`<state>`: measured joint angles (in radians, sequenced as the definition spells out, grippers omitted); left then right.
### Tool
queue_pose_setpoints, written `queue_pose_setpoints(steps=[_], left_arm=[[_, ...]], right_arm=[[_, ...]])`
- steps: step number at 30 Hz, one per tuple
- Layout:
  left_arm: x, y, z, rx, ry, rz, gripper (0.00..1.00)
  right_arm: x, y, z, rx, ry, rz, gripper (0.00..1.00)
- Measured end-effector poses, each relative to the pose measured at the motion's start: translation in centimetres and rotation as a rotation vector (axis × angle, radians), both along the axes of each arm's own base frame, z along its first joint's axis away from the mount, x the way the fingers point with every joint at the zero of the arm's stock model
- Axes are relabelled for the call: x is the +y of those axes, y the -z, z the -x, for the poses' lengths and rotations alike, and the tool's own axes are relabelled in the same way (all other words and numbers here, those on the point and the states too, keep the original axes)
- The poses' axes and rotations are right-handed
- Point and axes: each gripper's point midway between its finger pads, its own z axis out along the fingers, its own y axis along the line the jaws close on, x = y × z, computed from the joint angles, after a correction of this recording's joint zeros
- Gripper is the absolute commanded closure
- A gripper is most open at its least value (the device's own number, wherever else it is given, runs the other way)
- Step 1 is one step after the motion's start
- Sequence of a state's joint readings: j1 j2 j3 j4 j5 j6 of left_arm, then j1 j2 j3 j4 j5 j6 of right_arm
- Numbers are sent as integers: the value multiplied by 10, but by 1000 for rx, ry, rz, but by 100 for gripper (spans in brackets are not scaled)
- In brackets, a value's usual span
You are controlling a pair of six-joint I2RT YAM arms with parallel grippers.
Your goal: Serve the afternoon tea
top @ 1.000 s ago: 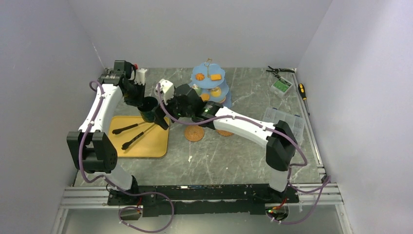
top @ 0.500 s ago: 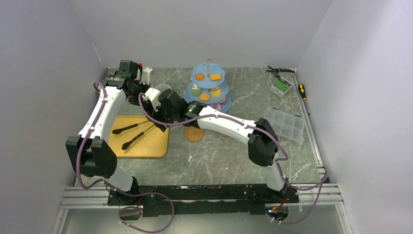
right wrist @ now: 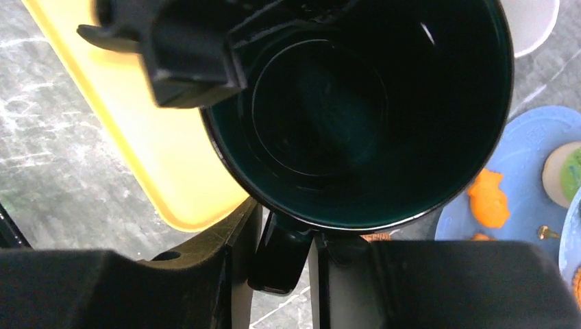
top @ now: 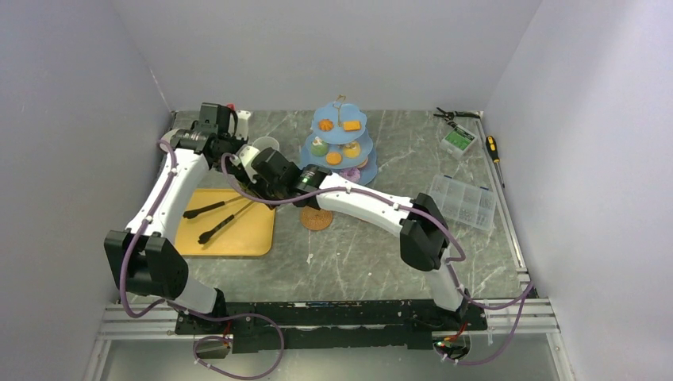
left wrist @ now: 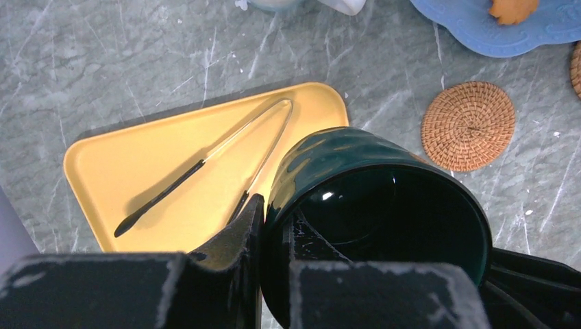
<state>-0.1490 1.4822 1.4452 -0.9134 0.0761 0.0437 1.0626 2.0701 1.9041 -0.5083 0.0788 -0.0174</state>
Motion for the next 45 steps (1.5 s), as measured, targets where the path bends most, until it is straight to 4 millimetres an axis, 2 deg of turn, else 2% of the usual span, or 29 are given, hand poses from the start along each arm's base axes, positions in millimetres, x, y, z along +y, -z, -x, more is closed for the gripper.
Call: queue_pose_setpoints(steps=[2, 3, 4, 8, 10, 14, 16, 19, 24, 26, 31, 37, 41, 45], left_arm=[[-1, 3, 1, 6, -10, -6, 97], [0, 4, 2, 10, -26, -4, 97], [0, 5, 2, 13, -51, 5, 97], [-1, 0, -2, -7, -104, 27, 74], [0, 0, 3, 4, -94, 23, 61], [-13, -5, 15, 17, -36, 58, 41], [-18, -3, 21, 42, -22, 70, 28], [-23, -5, 25, 57, 2, 91, 17], [-29, -19, 28, 40, 68, 86, 11], [-32, -29, 24, 11, 90, 92, 7], [-40, -50, 19, -44, 137, 126, 7], [-52, -57, 22, -45, 181, 186, 7], [-51, -60, 22, -46, 181, 201, 7], [-43, -63, 15, -50, 155, 211, 7]], right_arm=[[-2, 4, 0, 8, 17, 12, 87], [-5, 6, -2, 13, 48, 17, 99], [-7, 6, -5, 13, 71, 18, 100], [-12, 4, -15, -17, 120, 18, 100], [-13, 6, -16, -32, 126, 19, 100], [-20, 18, -14, -43, 124, 22, 100], [-23, 18, -13, -59, 124, 2, 100], [-35, 17, -8, -71, 127, -6, 100], [-51, 4, -2, -93, 150, -52, 100], [-62, 5, 4, -89, 161, -54, 100], [-106, 40, 20, -29, 207, 30, 100], [-157, 89, 38, 50, 275, 154, 100], [-193, 99, 48, 82, 340, 178, 100], [-229, 89, 44, 91, 440, 138, 100]])
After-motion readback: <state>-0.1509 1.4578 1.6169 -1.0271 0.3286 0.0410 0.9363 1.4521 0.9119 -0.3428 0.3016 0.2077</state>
